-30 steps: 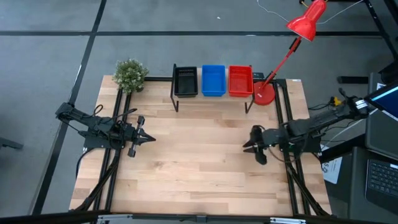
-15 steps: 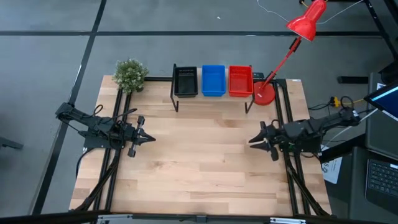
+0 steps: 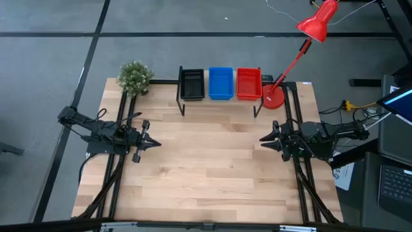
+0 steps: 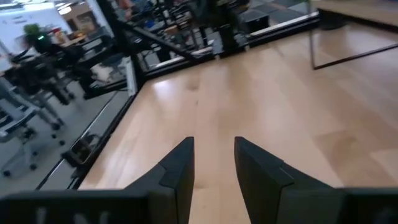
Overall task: Stack baskets on shelf by color
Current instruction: Return to Home Position
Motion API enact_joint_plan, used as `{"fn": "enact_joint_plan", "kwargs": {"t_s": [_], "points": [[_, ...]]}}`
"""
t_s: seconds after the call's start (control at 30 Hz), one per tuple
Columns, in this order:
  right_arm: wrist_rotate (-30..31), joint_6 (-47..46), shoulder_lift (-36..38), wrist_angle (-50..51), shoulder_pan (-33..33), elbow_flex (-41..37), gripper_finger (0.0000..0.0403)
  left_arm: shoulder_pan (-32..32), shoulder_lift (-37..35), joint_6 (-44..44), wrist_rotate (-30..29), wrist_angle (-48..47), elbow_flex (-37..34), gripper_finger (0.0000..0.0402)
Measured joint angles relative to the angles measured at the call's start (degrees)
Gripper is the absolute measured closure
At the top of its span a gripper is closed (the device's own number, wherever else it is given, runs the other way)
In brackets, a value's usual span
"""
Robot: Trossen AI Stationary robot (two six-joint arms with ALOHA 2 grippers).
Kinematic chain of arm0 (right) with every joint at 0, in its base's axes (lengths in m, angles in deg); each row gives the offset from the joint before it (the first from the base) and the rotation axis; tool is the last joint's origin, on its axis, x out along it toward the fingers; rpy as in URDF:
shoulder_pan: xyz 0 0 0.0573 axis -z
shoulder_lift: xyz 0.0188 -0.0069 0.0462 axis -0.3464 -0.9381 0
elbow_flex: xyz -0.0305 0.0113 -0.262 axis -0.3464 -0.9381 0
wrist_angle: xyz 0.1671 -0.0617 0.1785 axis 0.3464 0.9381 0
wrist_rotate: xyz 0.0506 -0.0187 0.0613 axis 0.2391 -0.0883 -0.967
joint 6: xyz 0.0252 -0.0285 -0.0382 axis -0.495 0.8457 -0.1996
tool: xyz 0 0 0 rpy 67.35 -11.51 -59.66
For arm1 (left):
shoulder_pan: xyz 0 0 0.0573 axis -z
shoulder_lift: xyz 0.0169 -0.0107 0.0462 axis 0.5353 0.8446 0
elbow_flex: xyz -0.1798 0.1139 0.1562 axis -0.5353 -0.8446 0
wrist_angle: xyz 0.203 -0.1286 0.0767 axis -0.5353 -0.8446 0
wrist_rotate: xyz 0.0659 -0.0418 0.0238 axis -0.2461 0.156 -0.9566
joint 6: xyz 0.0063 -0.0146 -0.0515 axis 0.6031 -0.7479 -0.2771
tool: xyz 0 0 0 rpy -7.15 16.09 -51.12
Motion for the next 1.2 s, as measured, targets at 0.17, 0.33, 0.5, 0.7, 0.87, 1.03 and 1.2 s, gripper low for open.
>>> {"fn": "enact_joint_plan", "kwargs": {"t_s": [0.17, 0.33, 0.5, 0.7, 0.87, 1.03, 1.2], "points": [[-0.05, 0.01, -0.06, -0.04, 2.87, 0.00, 0.0291, -0.01, 0.00, 0.00, 0.00, 0.00, 0.00, 0.0401], [-0.09, 0.01, -0.59, -0.04, 3.06, 0.00, 0.0291, -0.01, 0.00, 0.00, 0.00, 0.00, 0.00, 0.0401], [-0.09, 0.00, -0.59, 0.04, 3.06, 0.00, 0.0291, -0.01, 0.00, 0.00, 0.00, 0.00, 0.00, 0.0401], [-0.09, 0.00, -0.59, 0.03, 3.06, 0.00, 0.0291, -0.02, 0.00, -0.02, 0.00, 0.00, 0.00, 0.0401], [-0.09, 0.00, -0.59, 0.03, 3.06, 0.00, 0.0291, -0.01, 0.00, 0.00, 0.00, 0.00, 0.00, 0.0401], [-0.09, 0.01, -0.59, 0.02, 3.06, 0.00, 0.0291, -0.02, -0.02, 0.00, 0.02, 0.00, 0.00, 0.0401], [-0.09, 0.00, -0.61, 0.04, 3.06, 0.00, 0.0291, -0.01, 0.00, -0.01, 0.00, 0.00, 0.00, 0.0401]]}}
